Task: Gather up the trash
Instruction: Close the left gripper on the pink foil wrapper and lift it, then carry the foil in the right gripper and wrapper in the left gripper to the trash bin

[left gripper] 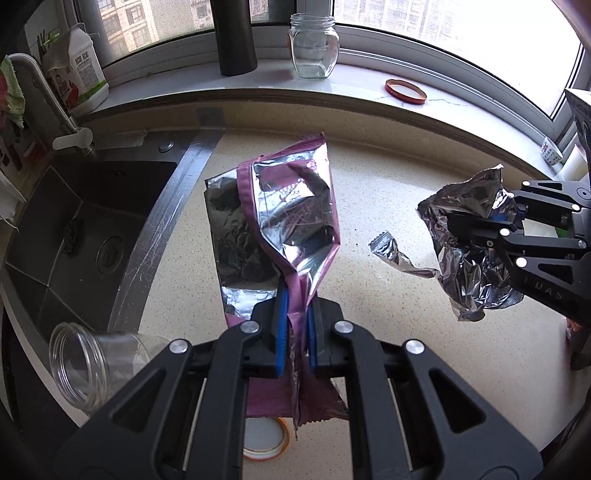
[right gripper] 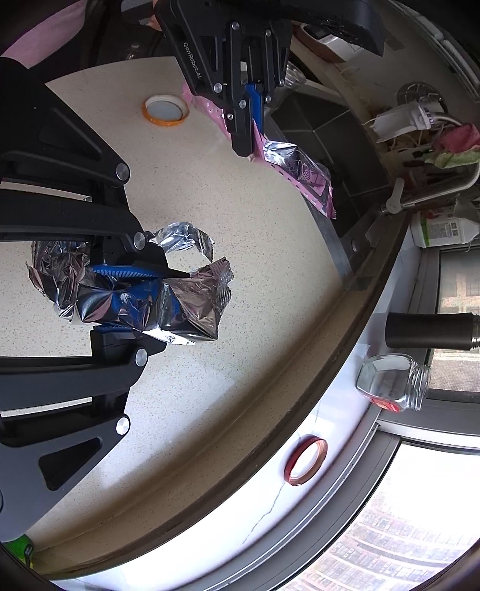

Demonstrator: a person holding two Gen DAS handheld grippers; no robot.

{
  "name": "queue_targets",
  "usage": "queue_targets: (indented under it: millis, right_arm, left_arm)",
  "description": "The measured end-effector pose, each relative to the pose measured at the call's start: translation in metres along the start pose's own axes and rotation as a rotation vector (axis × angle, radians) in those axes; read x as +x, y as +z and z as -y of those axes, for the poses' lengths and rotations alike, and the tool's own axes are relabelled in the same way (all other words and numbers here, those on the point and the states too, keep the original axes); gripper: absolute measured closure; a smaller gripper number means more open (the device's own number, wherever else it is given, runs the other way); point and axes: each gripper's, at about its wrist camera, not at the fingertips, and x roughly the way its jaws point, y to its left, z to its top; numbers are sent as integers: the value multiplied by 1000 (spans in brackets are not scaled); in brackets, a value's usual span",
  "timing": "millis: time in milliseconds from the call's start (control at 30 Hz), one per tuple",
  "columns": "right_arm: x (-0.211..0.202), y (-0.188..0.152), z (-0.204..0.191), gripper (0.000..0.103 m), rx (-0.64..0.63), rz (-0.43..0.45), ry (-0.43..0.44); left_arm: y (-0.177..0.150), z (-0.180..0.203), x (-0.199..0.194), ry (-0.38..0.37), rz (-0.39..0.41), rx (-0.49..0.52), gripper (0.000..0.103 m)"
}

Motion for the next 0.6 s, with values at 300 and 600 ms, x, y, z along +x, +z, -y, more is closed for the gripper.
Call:
queue_targets:
  millis: [300, 600]
  right_arm:
    - [-37, -14, -35, 84, -45, 29, 33]
    - [-72, -32, -92, 85, -85, 55, 78]
  left_arm:
    - [-32, -1, -33, 4, 19, -9, 96]
    - [-89, -27, -80, -8, 54, -14, 96]
